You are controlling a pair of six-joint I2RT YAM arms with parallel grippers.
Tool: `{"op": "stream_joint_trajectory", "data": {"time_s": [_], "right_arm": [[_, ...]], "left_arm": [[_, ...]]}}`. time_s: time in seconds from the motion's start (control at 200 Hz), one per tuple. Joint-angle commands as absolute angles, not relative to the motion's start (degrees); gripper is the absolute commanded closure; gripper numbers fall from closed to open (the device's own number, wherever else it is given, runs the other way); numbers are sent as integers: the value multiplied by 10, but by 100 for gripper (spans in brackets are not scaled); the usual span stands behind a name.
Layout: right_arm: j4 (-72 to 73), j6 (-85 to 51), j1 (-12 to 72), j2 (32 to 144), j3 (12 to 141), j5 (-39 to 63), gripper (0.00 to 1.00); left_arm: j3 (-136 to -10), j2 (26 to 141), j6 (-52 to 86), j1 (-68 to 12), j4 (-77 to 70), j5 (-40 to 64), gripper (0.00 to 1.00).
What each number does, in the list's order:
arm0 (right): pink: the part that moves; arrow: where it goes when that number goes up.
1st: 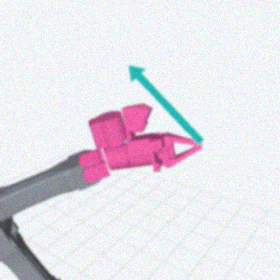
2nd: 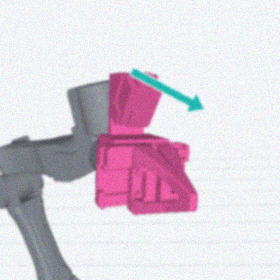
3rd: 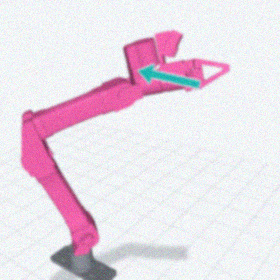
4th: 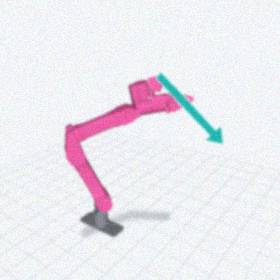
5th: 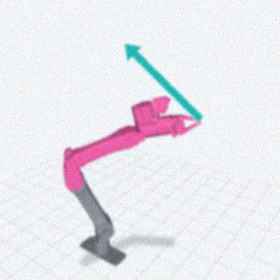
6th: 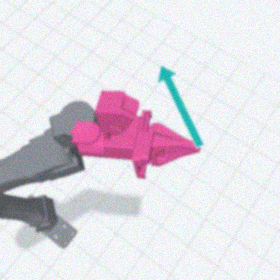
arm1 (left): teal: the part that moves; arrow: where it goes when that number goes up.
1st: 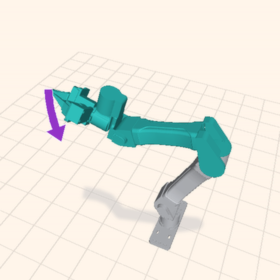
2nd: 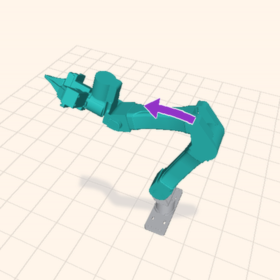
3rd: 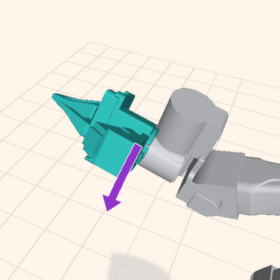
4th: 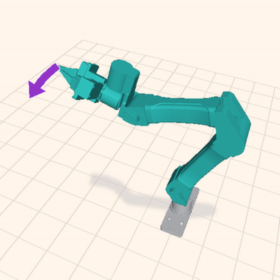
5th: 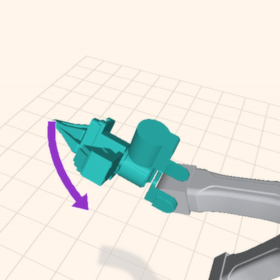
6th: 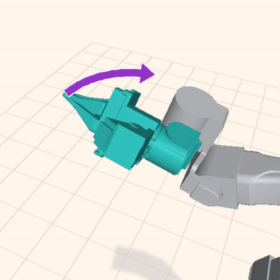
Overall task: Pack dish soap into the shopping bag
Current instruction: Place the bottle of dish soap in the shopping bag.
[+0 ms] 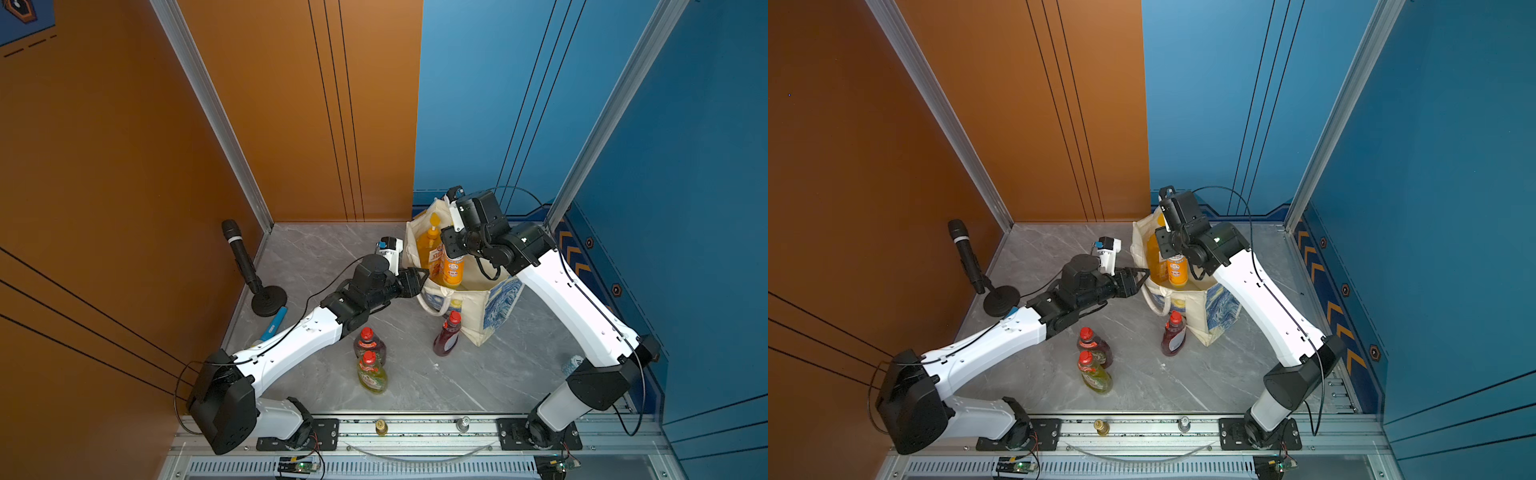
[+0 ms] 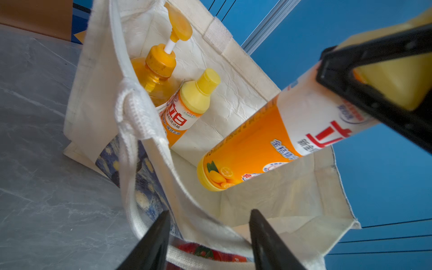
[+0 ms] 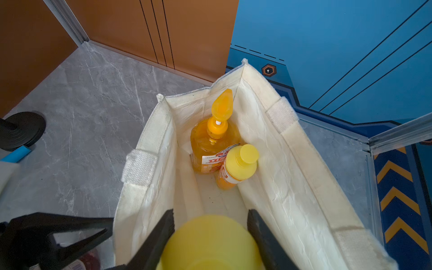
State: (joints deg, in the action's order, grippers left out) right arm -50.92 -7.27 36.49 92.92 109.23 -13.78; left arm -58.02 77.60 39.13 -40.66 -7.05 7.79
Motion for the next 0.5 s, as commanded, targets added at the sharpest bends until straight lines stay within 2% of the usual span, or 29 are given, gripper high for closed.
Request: {"op": "stream_joint_trajectory", "data": {"time_s": [0.0, 0.195, 0.37, 0.496], "right_arm": [[-403, -53, 369, 912, 1069, -161, 86], [-324, -40, 369, 902, 992, -162, 87], [-253, -35, 366, 901, 941, -164, 87], [-214, -29, 363, 906, 916, -169, 87]], "left_arm": [[-570, 777, 394, -413, -83, 93, 58], [-544, 779, 396, -416, -88, 90, 77], [-540, 789, 394, -418, -92, 102, 86], [-539, 786, 393, -420, -93, 102, 89]]}}
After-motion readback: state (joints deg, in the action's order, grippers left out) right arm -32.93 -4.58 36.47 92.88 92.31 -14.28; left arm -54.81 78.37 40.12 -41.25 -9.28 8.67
